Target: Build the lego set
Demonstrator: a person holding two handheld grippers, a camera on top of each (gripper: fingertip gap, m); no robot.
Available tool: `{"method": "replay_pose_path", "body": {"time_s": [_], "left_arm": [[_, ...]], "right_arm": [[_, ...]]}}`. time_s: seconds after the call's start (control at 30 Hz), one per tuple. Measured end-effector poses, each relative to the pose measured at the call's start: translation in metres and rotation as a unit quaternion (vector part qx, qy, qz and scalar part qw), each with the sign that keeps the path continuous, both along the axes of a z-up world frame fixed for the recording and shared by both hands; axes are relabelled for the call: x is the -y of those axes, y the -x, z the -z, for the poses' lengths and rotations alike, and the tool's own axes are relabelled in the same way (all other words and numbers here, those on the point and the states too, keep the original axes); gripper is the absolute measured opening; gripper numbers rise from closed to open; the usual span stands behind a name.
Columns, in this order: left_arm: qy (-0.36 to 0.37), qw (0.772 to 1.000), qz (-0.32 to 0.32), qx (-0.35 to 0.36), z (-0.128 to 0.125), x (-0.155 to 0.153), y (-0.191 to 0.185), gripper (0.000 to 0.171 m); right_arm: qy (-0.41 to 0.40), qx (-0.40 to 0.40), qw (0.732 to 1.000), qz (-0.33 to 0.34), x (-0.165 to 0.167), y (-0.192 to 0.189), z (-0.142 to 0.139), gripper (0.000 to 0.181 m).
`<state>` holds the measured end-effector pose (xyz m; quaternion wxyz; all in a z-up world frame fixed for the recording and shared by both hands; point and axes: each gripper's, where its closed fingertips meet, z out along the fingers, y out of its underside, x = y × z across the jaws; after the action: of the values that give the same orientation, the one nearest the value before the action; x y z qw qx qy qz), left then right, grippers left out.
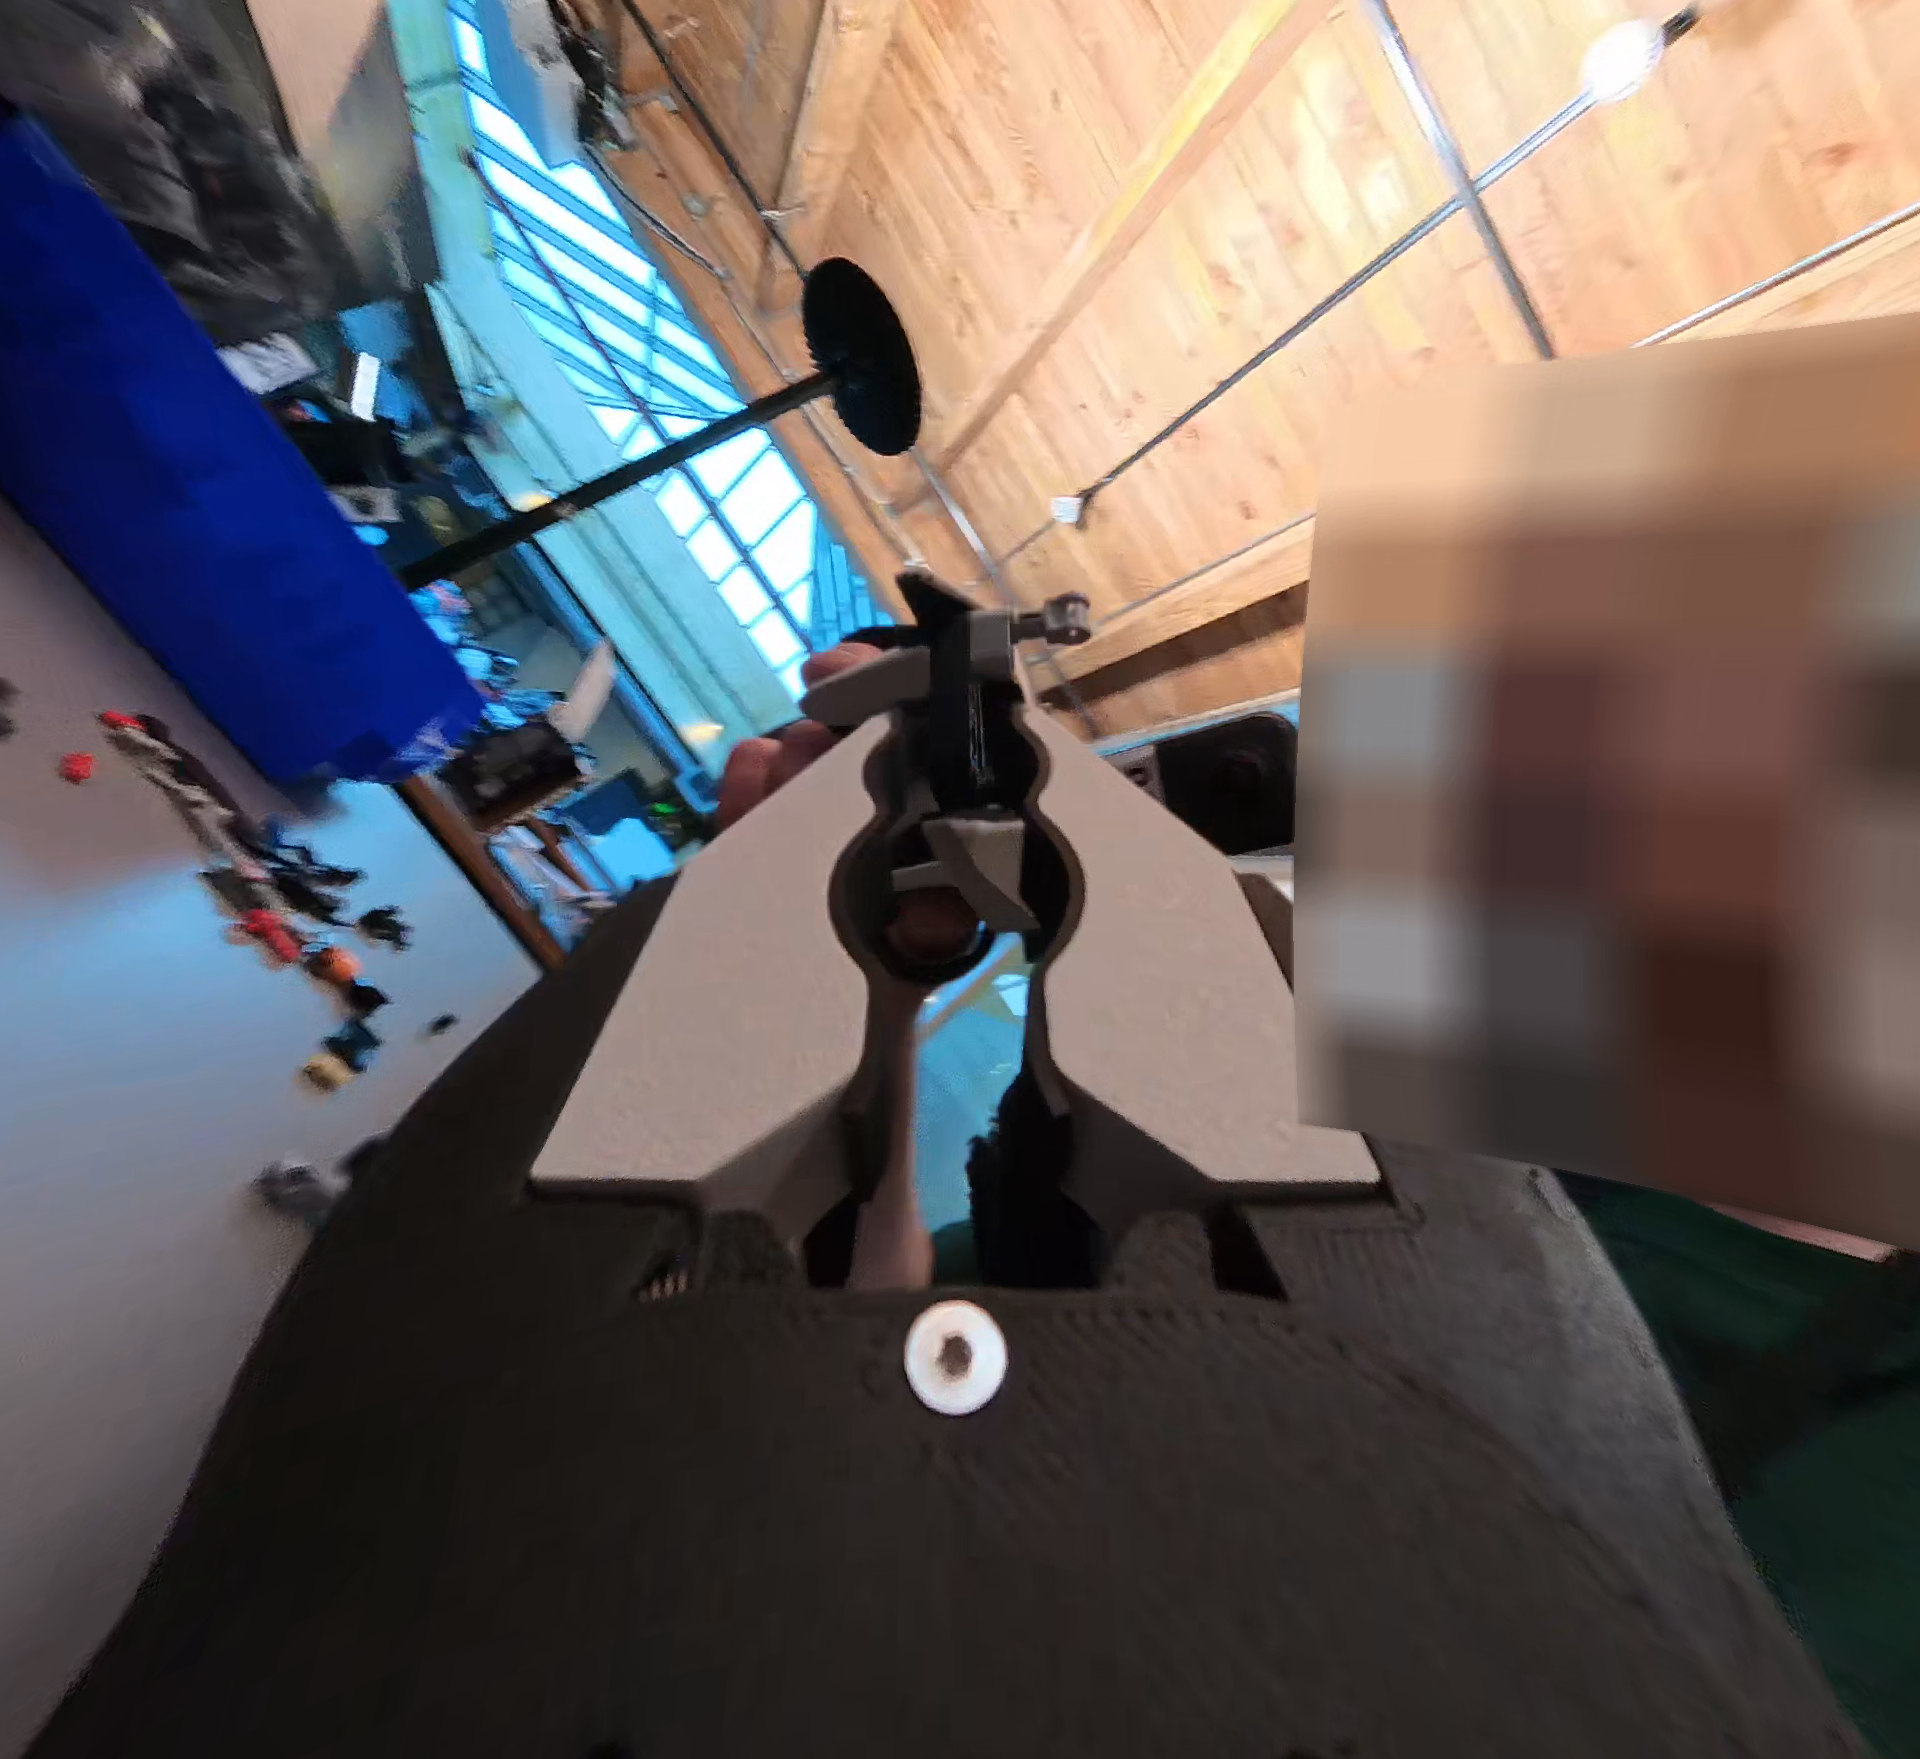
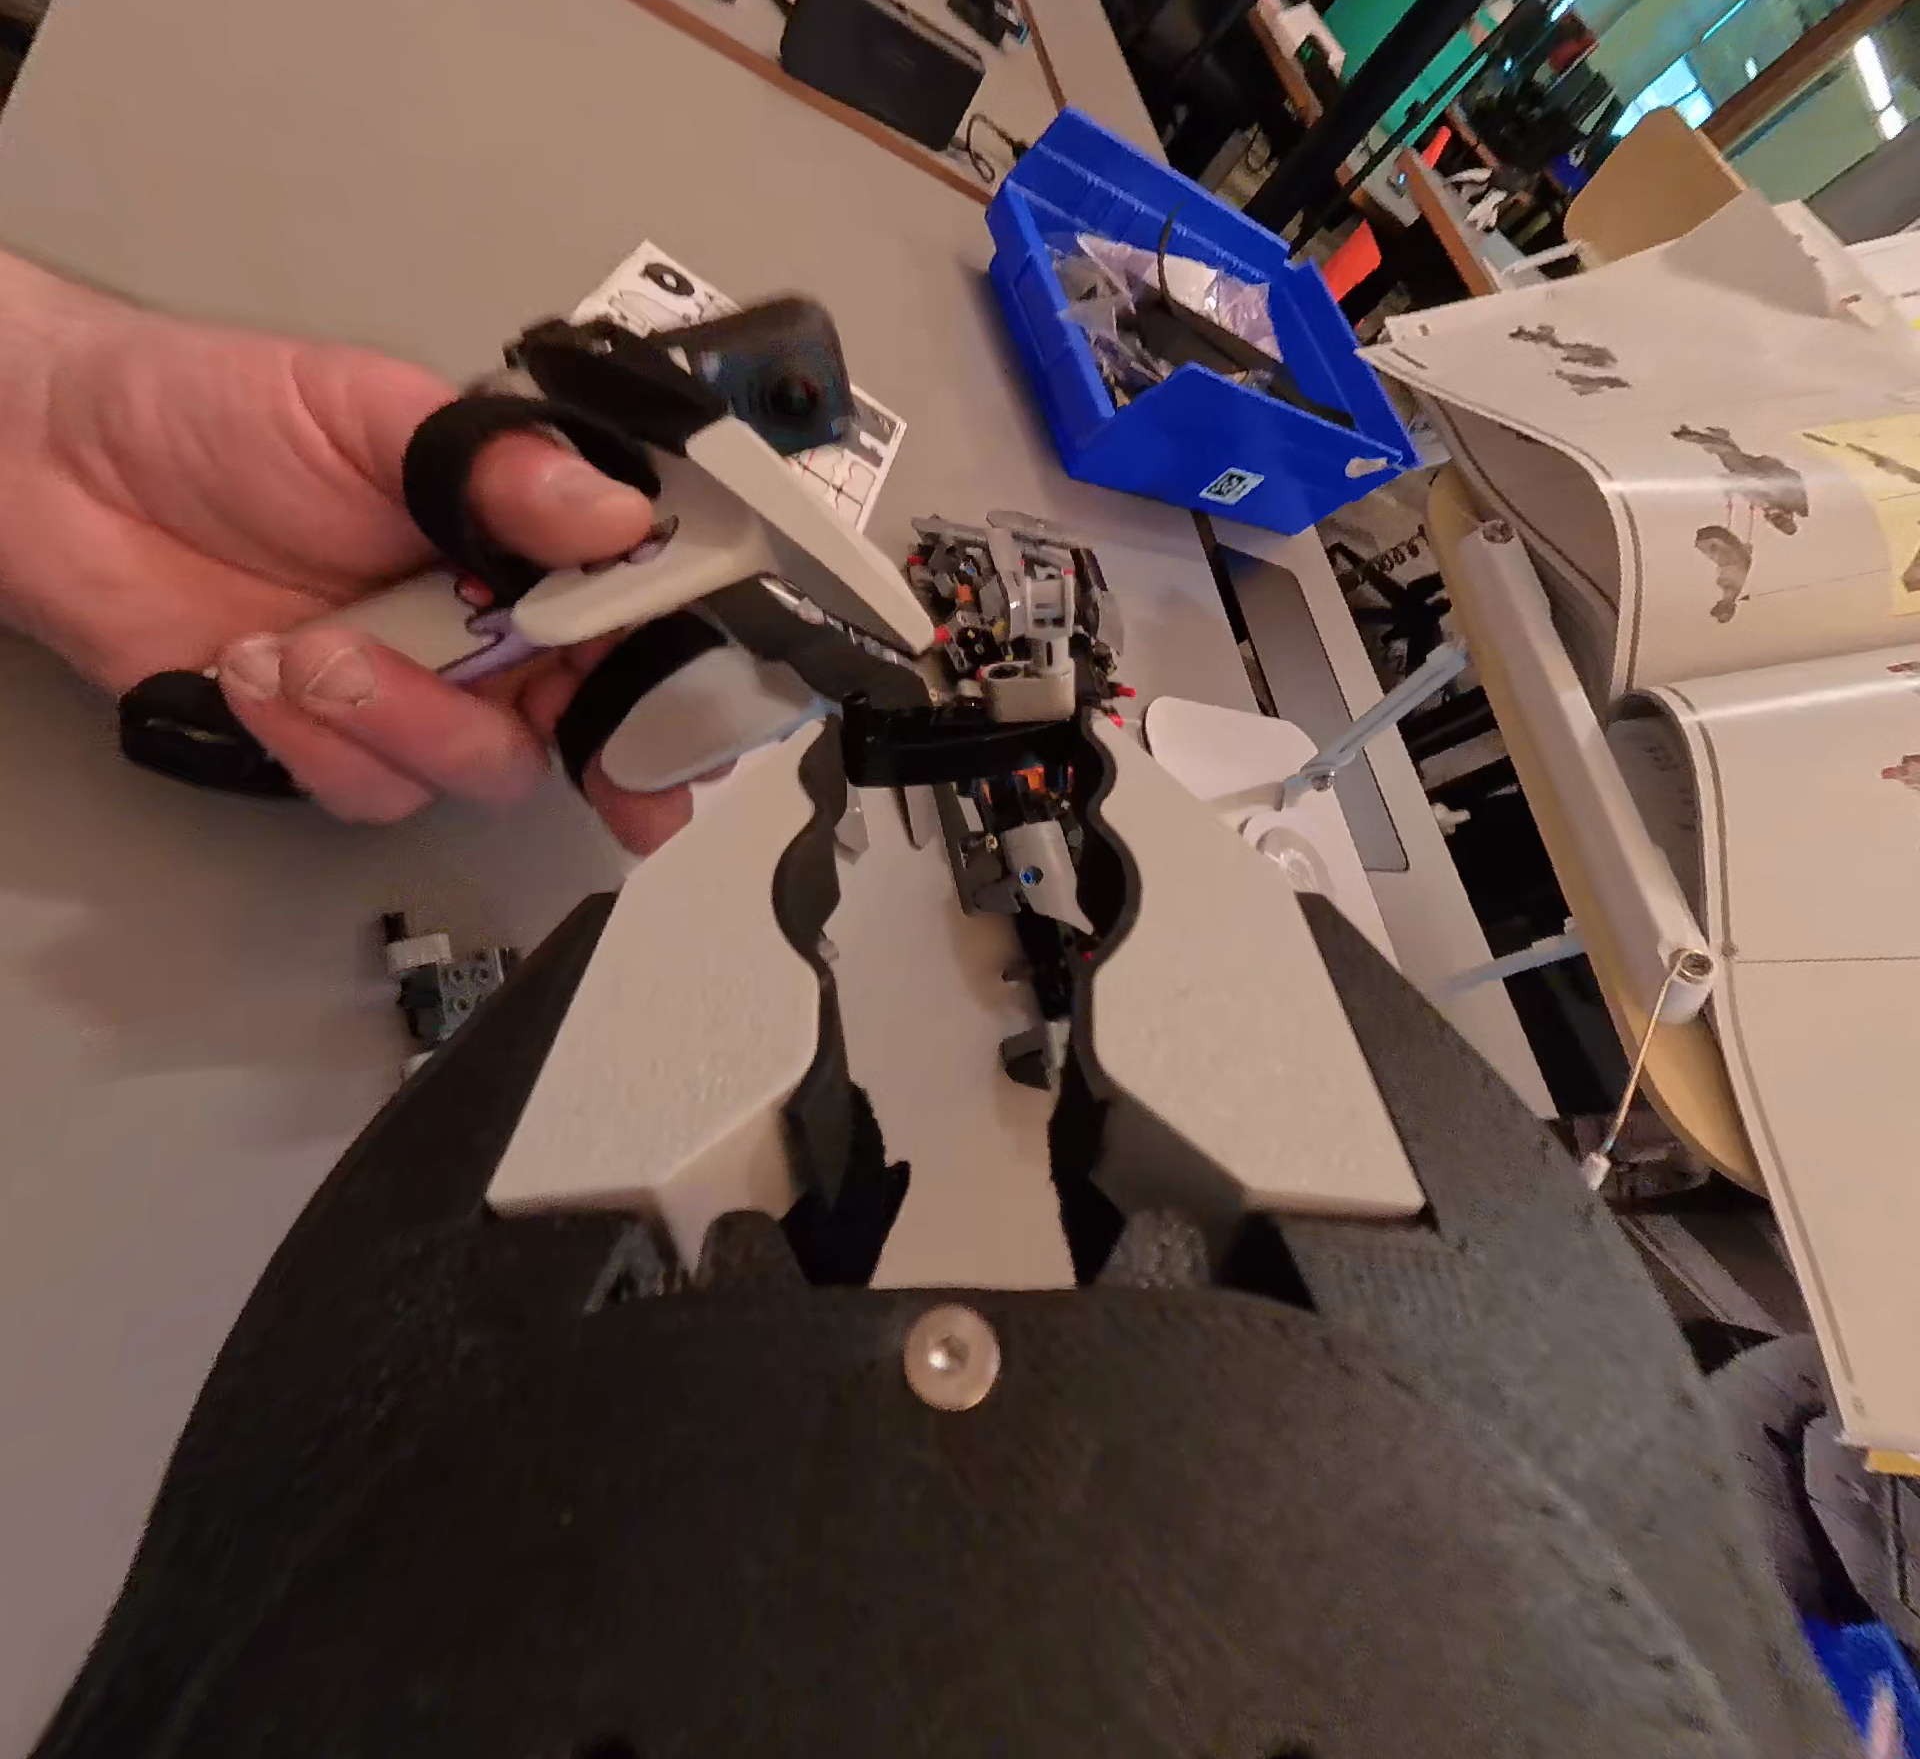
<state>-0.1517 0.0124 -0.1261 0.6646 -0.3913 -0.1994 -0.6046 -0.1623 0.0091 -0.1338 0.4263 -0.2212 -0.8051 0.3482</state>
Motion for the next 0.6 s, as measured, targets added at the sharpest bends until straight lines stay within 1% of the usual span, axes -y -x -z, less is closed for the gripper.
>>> {"method": "replay_pose_path", "body": {"time_s": [0.03,0.1,0.13,0.2,0.23,0.3,0.4,0.47,0.5,0.6], "left_arm": [[0.02,0.999,-0.018,-0.021,0.003,0.001,0.004,0.021],[0.063,0.994,-0.061,-0.07,0.009,0.005,0.014,0.029],[0.086,0.987,-0.081,-0.113,0.01,0.006,0.015,0.033],[0.123,0.968,-0.114,-0.189,0.009,0.007,0.015,0.038],[0.136,0.959,-0.12,-0.218,0.007,0.006,0.013,0.039],[0.17,0.935,-0.136,-0.281,0.009,0.001,0.009,0.041],[0.194,0.91,-0.149,-0.335,0.012,-0.004,0.003,0.036],[0.202,0.895,-0.17,-0.359,0.013,-0.004,0.005,0.022],[0.207,0.89,-0.175,-0.366,0.014,-0.004,0.006,0.014],[0.201,0.888,-0.18,-0.373,0.013,-0.002,0.006,0.012]], "right_arm": [[-0.007,0.006,1.0,0.004,-0.002,0.001,0.001,0.042],[-0.022,0.02,1.0,0.011,-0.004,0.001,0.004,0.041],[-0.034,0.022,0.999,0.014,-0.004,0.002,0.005,0.042],[-0.06,0.021,0.998,0.016,-0.003,0.003,0.007,0.042],[-0.072,0.018,0.997,0.022,-0.002,0.005,0.008,0.041],[-0.104,0.016,0.994,0.033,0.0,0.008,0.012,0.041],[-0.14,0.013,0.989,0.04,0.005,0.011,0.017,0.042],[-0.159,0.013,0.986,0.04,0.008,0.011,0.021,0.042],[-0.165,0.013,0.985,0.04,0.01,0.011,0.022,0.042],[-0.168,0.007,0.985,0.038,0.013,0.012,0.02,0.042]]}}
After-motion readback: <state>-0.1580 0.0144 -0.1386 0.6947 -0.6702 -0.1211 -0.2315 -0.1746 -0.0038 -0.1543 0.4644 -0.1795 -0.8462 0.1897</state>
